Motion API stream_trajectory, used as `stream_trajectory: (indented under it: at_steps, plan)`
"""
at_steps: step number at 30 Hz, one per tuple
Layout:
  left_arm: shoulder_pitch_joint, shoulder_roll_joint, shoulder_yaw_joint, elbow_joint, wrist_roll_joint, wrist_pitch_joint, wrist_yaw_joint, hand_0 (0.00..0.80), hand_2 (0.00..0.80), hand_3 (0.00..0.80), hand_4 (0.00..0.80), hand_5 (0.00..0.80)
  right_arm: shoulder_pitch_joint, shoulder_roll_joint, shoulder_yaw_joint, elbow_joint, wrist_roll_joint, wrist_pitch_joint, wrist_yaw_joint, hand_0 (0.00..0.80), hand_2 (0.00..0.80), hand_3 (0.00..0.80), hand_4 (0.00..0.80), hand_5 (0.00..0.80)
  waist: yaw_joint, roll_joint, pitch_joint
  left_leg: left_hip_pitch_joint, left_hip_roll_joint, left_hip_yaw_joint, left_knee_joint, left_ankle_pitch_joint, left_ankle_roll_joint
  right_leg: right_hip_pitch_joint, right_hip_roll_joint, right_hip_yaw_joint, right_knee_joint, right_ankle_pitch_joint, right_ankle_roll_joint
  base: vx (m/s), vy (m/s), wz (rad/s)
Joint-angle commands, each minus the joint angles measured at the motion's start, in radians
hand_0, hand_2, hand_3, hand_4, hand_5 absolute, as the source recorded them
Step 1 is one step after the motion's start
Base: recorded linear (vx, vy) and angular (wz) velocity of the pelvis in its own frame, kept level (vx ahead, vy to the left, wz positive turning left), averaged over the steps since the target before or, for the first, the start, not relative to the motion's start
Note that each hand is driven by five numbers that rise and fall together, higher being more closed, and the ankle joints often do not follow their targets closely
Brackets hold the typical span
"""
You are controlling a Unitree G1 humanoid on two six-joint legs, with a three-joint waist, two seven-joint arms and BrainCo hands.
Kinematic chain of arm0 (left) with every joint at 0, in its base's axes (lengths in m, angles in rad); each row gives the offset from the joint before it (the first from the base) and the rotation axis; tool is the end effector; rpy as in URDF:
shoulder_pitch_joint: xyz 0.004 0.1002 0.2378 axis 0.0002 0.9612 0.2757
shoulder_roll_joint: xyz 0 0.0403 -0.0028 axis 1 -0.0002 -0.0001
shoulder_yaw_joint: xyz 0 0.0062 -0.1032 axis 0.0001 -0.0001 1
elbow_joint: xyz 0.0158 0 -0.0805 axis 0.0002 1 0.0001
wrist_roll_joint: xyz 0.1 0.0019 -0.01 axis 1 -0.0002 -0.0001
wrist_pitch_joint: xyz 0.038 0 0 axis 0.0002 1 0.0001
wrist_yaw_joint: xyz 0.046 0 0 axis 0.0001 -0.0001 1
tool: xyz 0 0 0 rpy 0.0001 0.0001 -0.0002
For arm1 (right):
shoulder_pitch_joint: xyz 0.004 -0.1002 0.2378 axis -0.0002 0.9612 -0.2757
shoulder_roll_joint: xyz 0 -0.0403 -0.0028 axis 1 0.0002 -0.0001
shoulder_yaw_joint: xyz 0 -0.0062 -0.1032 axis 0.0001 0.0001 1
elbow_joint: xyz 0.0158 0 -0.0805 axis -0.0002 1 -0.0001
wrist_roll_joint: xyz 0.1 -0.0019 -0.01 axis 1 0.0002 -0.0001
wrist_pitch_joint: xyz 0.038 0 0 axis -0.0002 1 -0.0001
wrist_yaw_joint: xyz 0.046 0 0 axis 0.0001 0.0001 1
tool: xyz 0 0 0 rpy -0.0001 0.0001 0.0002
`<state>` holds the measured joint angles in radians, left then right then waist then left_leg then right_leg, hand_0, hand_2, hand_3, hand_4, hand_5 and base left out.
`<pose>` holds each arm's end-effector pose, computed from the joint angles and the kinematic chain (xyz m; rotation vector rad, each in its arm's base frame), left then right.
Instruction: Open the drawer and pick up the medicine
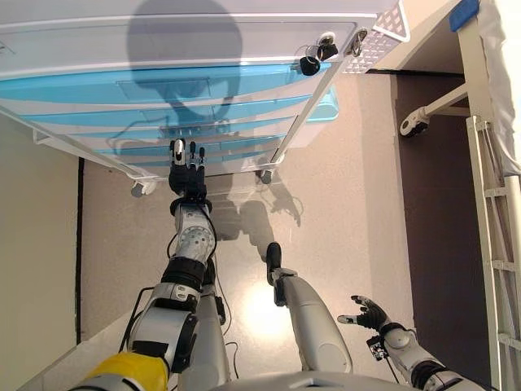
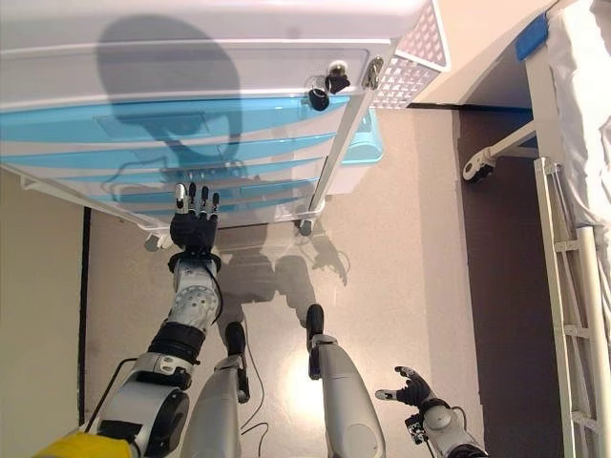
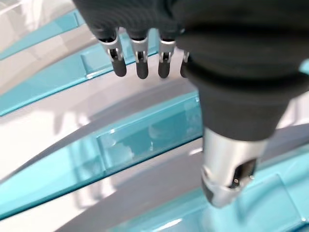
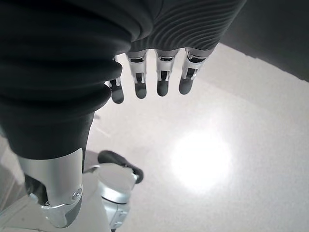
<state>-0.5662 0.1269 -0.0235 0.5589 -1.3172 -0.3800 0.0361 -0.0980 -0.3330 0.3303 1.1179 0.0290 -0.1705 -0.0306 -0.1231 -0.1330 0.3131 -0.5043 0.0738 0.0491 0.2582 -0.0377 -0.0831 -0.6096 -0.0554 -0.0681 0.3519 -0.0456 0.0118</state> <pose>0.3043 0.1596 0.0860 -1.1568 -0.2459 0.1699 0.1289 -0.2308 -0.0925 -0.4670 0.8789 0.1027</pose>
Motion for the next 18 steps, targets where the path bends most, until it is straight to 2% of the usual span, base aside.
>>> stream_trajectory:
  at_steps: [1,13,18]
  plan:
    - [-0.102,0.033,-0.059,-0.181,0.041,-0.033,-0.072,0.0,0.0,0.0,0.0,0.0,0.011,-0.054,0.054,-0.007,-0.011,0.006,0.002,0.0,0.0,0.0,0.0,0.0,-0.014,0.009,-0.032,-0.057,-0.061,0.003,0.113,-0.074,0.092,0.04,0.019,-0.004,-0.035,0.05,0.061,0.0,0.0,0.0]
    - [-0.13,0.004,-0.117,-0.211,0.036,-0.025,-0.075,0.0,0.0,0.0,0.0,0.0,0.008,-0.061,0.066,-0.012,-0.015,0.006,0.002,0.0,0.0,0.0,0.0,0.0,-0.019,0.003,-0.03,-0.061,-0.061,0.005,0.112,-0.074,0.094,0.035,0.019,0.001,-0.042,0.06,0.062,0.0,0.0,0.0]
    - [-0.14,-0.009,-0.171,-0.281,0.038,-0.002,-0.106,0.0,0.0,0.0,0.0,0.0,0.02,-0.075,0.068,-0.034,-0.02,0.006,0.01,0.0,0.0,0.0,0.0,0.0,-0.023,0.009,-0.025,-0.059,-0.063,0.007,0.115,-0.074,0.095,0.038,0.018,0.003,-0.038,0.059,0.062,0.0,0.0,0.0]
